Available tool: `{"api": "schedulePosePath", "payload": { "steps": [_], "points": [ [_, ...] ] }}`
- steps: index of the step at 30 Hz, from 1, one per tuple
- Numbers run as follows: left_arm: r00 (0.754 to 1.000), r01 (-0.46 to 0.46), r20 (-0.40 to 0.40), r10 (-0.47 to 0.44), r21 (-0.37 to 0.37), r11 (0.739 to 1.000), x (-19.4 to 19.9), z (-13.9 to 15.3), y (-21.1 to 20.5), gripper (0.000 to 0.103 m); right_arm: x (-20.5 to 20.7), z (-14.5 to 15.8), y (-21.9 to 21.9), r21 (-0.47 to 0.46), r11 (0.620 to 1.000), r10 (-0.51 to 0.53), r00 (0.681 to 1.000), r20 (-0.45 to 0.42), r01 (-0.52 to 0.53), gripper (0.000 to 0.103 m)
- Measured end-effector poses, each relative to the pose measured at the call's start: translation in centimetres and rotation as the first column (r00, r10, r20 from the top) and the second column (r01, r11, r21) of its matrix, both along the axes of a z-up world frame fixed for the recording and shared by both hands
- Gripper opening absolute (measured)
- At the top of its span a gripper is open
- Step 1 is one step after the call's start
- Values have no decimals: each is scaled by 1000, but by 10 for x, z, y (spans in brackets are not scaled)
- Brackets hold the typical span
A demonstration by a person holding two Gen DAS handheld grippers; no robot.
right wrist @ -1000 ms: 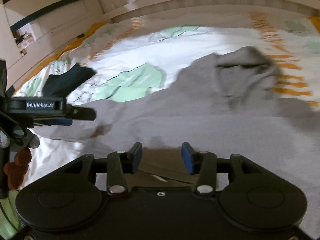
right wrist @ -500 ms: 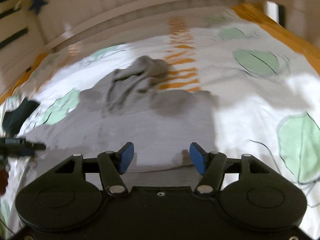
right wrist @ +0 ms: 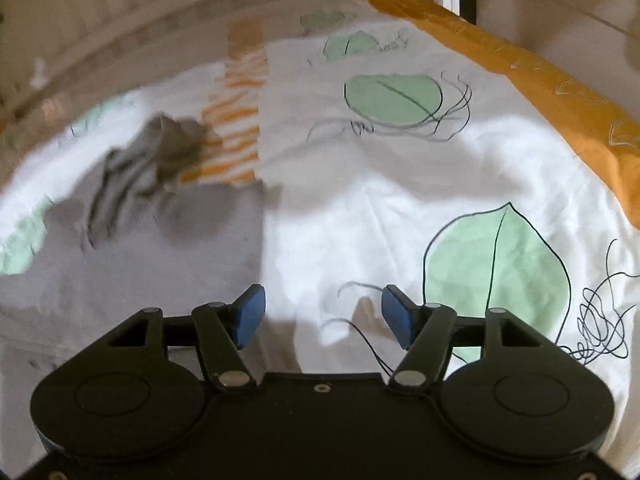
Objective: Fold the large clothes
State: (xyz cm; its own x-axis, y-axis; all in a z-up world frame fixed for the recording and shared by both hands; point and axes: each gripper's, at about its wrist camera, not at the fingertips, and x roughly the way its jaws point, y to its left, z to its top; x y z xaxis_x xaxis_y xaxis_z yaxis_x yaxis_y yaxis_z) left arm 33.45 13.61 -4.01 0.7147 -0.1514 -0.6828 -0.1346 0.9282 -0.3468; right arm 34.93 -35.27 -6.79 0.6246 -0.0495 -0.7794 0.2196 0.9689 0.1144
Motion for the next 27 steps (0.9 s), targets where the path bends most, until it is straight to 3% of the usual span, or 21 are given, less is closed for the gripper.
{"api": "schedulePosePath", "payload": {
  "steps": [8,13,16,17,18,20,21,27],
  "points": [
    [1000,22,7,-22,39,999,1,-2,-9,5,3,-14,27,-58,985,158,985,-72,-162,68],
    [1000,26,7,-27,25,999,2,-2,-8,5,8,-24,51,-105,963,241,968,-67,-247,72],
    [999,34,-1,-34,20,999,2,-3,-7,5,11,-28,55,-205,955,220,975,5,-215,66],
    [999,38,-4,-38,17,999,2,-4,-6,5,10,-28,49,-227,961,167,986,8,-161,67],
    [999,44,-11,-44,15,999,3,-5,-5,6,10,-29,39,-202,973,116,993,-4,-115,72],
    [999,47,-26,-46,23,999,4,-7,-5,8,7,-31,13,-62,997,43,998,-35,-45,73],
    [998,46,-40,-45,38,998,6,-9,-6,8,4,-30,7,-34,999,29,999,-43,-30,73],
    [991,73,-120,-55,149,986,8,-21,-6,11,0,-18,8,-57,998,31,991,-126,-38,74]
  ]
}}
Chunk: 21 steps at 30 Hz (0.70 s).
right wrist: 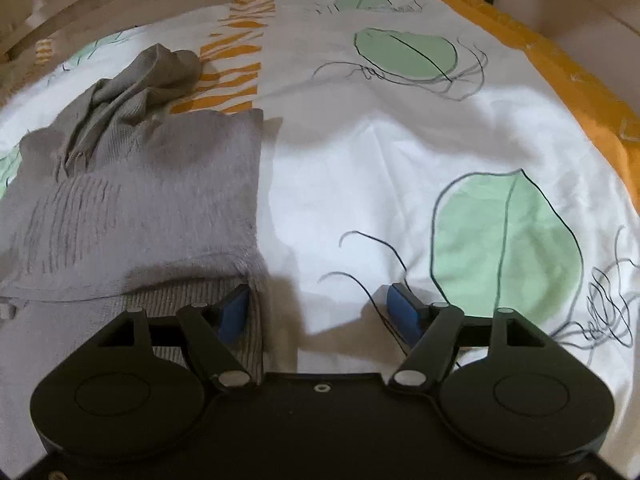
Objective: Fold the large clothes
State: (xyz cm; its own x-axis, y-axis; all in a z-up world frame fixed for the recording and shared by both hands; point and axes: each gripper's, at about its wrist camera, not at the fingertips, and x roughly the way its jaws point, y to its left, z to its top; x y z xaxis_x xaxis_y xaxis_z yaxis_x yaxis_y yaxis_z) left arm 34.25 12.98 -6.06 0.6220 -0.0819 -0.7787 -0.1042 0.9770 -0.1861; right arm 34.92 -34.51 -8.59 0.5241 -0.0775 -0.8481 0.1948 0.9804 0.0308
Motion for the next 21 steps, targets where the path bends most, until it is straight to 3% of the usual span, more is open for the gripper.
{"api": "schedulePosePath", "payload": {
  "steps": [1,3,6,9,13,17,21],
  "points": [
    [1000,3,-10,-3,3,1000,0,-2,1,12,-1,6,-2,18,1000,-10,1000,1,10,74],
    [1000,-7,-22,6,-13,1000,1,-4,3,38,-9,21,-3,44,999,-13,998,65,10,77],
    [1000,8,-20,-8,-34,999,-1,-6,3,54,-7,34,10,25,999,35,983,183,-40,82],
    [1000,21,-5,-21,-34,999,-3,-4,4,65,5,23,21,-28,997,71,979,190,-67,83],
    [1000,-6,29,7,-32,999,-6,5,18,70,17,-16,23,-75,995,69,997,45,-65,88],
    [995,-71,72,75,-52,996,-14,19,47,75,16,-7,25,-96,994,59,997,55,-54,90],
    [983,-150,98,157,-76,986,-25,28,80,80,8,11,35,-70,994,88,983,158,-78,90]
  ]
}}
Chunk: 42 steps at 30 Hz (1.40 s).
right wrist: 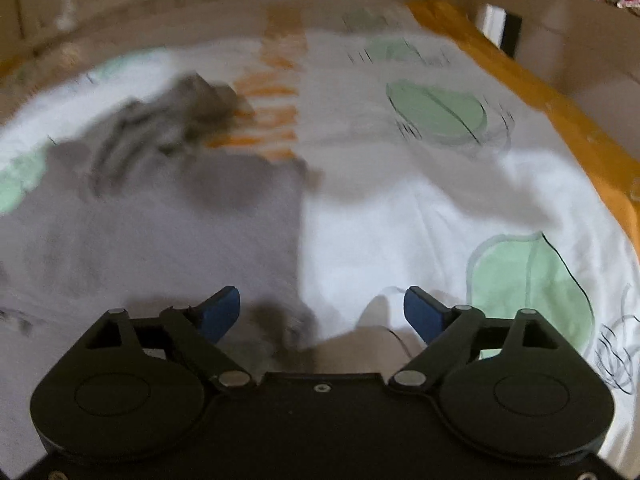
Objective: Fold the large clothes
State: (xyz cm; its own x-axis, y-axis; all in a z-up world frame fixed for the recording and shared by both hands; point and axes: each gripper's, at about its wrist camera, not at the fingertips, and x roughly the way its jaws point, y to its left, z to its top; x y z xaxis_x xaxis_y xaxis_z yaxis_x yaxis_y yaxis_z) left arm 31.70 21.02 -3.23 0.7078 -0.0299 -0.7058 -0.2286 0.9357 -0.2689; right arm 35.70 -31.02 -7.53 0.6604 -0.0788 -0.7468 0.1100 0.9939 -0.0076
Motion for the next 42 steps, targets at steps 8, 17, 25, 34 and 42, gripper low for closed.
{"api": "schedulePosePath", "payload": {
  "steps": [8,17,25,34,42],
  "points": [
    [981,-195,0,195,-48,980,-28,-4,80,80,-11,21,29,247,958,119,985,123,-146,94],
    [900,-435,-7,435,-20,900,-57,-25,169,81,-18,0,78,414,888,213,977,9,-197,99],
    [892,-448,12,452,-108,887,-53,-47,205,81,-34,-3,115,392,858,335,940,60,-331,99],
    [886,-451,47,462,-145,881,-37,-53,216,34,-35,-8,119,383,868,324,945,43,-315,99],
    [902,-381,169,396,-115,917,-34,6,163,6,-30,3,110,312,903,296,954,45,-294,98]
  ]
}}
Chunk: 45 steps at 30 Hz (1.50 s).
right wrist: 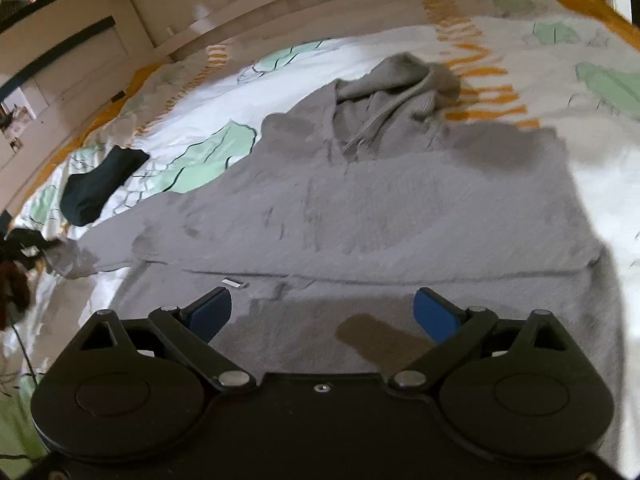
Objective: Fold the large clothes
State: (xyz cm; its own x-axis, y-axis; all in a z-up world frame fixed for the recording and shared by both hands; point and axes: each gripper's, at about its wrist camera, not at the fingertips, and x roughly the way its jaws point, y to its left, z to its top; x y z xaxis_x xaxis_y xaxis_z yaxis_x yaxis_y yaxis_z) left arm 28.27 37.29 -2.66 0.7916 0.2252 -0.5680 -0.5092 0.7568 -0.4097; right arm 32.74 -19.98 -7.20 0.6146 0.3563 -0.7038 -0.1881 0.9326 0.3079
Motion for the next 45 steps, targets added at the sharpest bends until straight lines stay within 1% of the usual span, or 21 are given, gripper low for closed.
{"api": "schedulePosePath", "payload": {
  "steps": [4,7,11,15,18,20,23,26,27,28,29,30,31,32,33,35,37,39,40,42,45],
  "points": [
    [991,108,78,-109,18,994,4,44,-56,6,4,13,-6,-84,996,-4,1000,13,5,98],
    [971,214,95,-219,54,975,12,74,-106,6,6,22,-14,-133,991,-6,1000,19,9,98],
    [924,356,104,-367,106,928,25,107,-178,6,9,33,-28,-158,987,-39,999,18,41,98],
    [874,458,110,-473,134,879,38,127,-246,6,14,43,-50,-121,988,-97,995,15,98,98],
    [835,524,100,-541,150,838,50,129,-299,6,16,49,-63,-97,986,-132,991,14,133,98],
    [808,567,86,-582,149,810,54,121,-327,6,18,51,-71,-89,985,-150,989,10,150,98],
    [771,623,53,-634,136,770,62,101,-369,7,20,52,-79,-88,981,-172,985,3,171,98],
    [740,667,-2,-672,119,735,71,69,-402,9,22,51,-87,-90,978,-192,981,-8,190,98],
    [731,680,-25,-682,113,724,74,58,-411,12,22,51,-89,-87,977,-198,980,-13,196,98],
    [711,702,-59,-701,100,705,79,44,-417,16,23,50,-91,-83,976,-203,979,-22,201,98],
    [693,721,-90,-716,91,687,81,32,-424,32,23,49,-92,-81,976,-206,978,-26,203,98],
    [675,738,-118,-728,89,669,82,19,-431,45,24,49,-93,-80,975,-209,977,-32,206,98],
    [662,749,-133,-738,93,656,80,12,-435,51,24,49,-95,-80,975,-210,977,-33,207,98],
    [648,761,-146,-747,97,642,76,7,-438,60,24,49,-96,-80,974,-213,976,-34,210,98],
    [635,772,-156,-757,97,628,74,4,-441,66,24,49,-96,-80,974,-214,976,-33,211,98],
    [613,790,-156,-774,102,605,67,2,-441,71,24,48,-98,-80,974,-217,976,-35,213,98],
    [605,796,-144,-783,129,591,58,9,-437,75,25,47,-98,-81,973,-221,975,-36,217,98],
    [602,797,-135,-787,168,580,47,14,-425,80,25,47,-98,-84,972,-222,974,-34,219,98],
    [602,796,-138,-786,187,576,42,17,-422,80,25,46,-98,-85,972,-222,974,-33,219,98],
    [614,785,-161,-773,230,575,32,18,-408,81,26,46,-98,-82,972,-221,975,-27,218,98],
    [651,755,-226,-725,293,587,17,11,-374,81,25,45,-96,-68,975,-210,978,-7,210,98]
  ]
}}
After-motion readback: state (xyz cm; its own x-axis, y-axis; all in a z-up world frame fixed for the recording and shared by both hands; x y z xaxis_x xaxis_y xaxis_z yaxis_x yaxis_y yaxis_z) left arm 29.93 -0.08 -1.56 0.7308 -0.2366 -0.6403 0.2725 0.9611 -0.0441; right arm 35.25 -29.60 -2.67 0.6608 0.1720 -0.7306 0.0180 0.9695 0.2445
